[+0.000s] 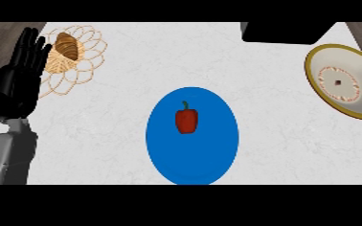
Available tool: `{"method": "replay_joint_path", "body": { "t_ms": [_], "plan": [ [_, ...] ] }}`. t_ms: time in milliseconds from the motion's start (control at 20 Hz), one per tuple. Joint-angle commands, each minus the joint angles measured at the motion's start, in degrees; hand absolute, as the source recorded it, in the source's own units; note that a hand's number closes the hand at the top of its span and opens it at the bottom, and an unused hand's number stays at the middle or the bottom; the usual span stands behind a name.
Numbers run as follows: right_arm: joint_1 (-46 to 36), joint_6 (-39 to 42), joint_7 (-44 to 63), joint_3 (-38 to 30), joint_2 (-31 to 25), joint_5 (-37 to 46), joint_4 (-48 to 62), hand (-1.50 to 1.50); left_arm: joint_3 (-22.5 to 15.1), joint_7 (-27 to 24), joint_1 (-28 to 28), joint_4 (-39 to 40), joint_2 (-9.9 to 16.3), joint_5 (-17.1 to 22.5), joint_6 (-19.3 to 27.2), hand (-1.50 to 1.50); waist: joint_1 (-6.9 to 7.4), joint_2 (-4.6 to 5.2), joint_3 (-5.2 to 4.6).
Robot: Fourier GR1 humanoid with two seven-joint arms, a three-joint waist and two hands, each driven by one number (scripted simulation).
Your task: Pick the tomato from the plate and place it in the bowl
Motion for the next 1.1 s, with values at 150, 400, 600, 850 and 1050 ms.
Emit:
{"method": "replay_joint_path", "body": {
  "t_ms": [150, 400, 600, 850, 1050],
  "plan": [
    [-4.9, -7.4, -1.6, 4.8, 9.2, 5.9, 5.7, 1.50, 0.9, 1.4, 2.1, -2.7, 1.2, 0.9, -1.3, 0.00, -0.85, -0.25, 0.04],
    [-6.9, -14.4, 4.0, 6.0, 13.6, 9.7, 12.8, 1.50, -0.2, -1.5, 0.0, 1.3, -1.3, -1.4, 1.1, 0.00, -0.47, 0.35, 0.08],
    [-6.9, -15.2, 6.0, 3.8, 16.7, 8.2, 18.1, -1.50, 0.6, 0.8, -1.3, 0.0, -0.5, 0.1, 0.7, 0.00, -0.47, 0.36, 0.15],
    [-10.0, -10.0, 5.0, -2.1, 18.2, 2.1, 21.8, -1.50, -0.6, -1.6, 0.9, -0.5, -1.5, -1.4, 0.7, 0.00, 0.05, 0.57, 0.23],
    [-8.7, -12.2, 0.1, -7.3, 18.8, -3.0, 21.7, -1.50, 0.3, -1.4, 1.5, -0.4, -0.8, -0.6, 0.0, 0.00, -0.82, 0.23, 0.20]
  ]
}}
